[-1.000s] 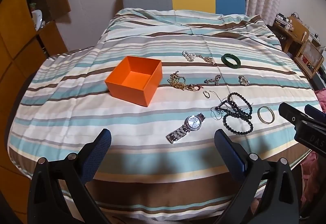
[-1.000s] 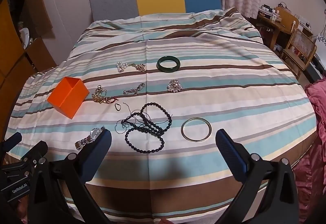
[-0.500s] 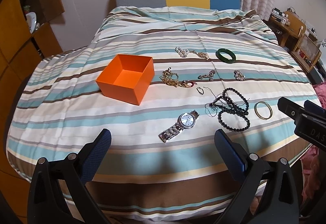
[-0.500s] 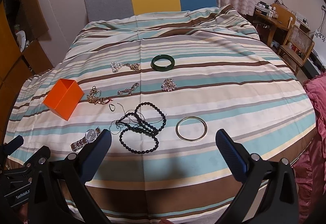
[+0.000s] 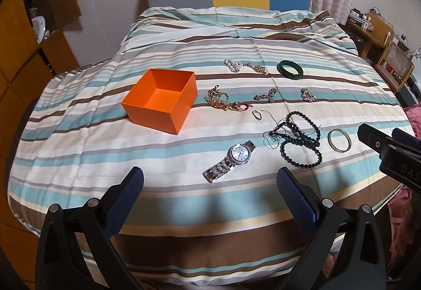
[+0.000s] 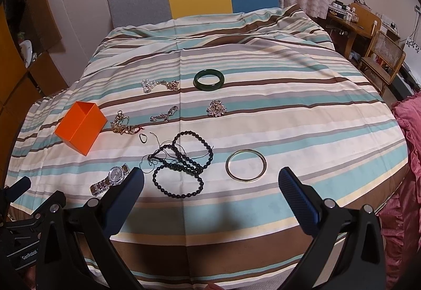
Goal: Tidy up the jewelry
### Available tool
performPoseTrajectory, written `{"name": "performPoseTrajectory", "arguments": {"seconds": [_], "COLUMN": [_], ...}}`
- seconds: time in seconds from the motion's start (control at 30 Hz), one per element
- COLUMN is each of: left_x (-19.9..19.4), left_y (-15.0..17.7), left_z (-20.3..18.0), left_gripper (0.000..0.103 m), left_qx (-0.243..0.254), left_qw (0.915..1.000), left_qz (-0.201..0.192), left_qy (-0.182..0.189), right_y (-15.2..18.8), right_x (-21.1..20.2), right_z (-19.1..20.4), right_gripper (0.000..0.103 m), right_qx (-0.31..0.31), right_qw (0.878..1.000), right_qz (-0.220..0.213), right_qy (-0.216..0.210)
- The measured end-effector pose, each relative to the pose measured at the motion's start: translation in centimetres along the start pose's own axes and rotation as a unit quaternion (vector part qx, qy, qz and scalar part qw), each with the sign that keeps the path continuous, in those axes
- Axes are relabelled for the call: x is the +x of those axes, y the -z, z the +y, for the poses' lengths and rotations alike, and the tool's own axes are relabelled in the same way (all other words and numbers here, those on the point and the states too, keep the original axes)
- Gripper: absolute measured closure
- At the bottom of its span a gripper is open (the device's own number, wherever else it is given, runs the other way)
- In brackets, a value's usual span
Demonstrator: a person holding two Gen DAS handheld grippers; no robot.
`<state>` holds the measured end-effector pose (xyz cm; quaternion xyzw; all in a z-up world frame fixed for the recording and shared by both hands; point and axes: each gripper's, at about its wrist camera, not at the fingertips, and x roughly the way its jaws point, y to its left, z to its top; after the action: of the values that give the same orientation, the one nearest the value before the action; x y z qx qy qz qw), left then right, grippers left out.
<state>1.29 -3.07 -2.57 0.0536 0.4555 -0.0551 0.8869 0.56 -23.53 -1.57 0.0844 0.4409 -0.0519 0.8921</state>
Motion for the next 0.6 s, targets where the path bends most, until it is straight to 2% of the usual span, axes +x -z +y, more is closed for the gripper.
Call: {"name": "performPoseTrajectory", "arguments": {"seconds": [0.6], "left_x": [0.02], "left_y": [0.14], "left_z": [-0.19], "left_gripper": [0.003], "left_qx": [0.001], "left_qw": [1.0000], "left_qz": [0.001], "left_qy": [-0.001], "right_y": [0.08], "right_x": [0.21], "right_z": [0.09], "right_gripper": [0.002], "right_qx": [0.000], "right_qw": [1.000], "right_qz": [0.005], "right_qy": [-0.001]}}
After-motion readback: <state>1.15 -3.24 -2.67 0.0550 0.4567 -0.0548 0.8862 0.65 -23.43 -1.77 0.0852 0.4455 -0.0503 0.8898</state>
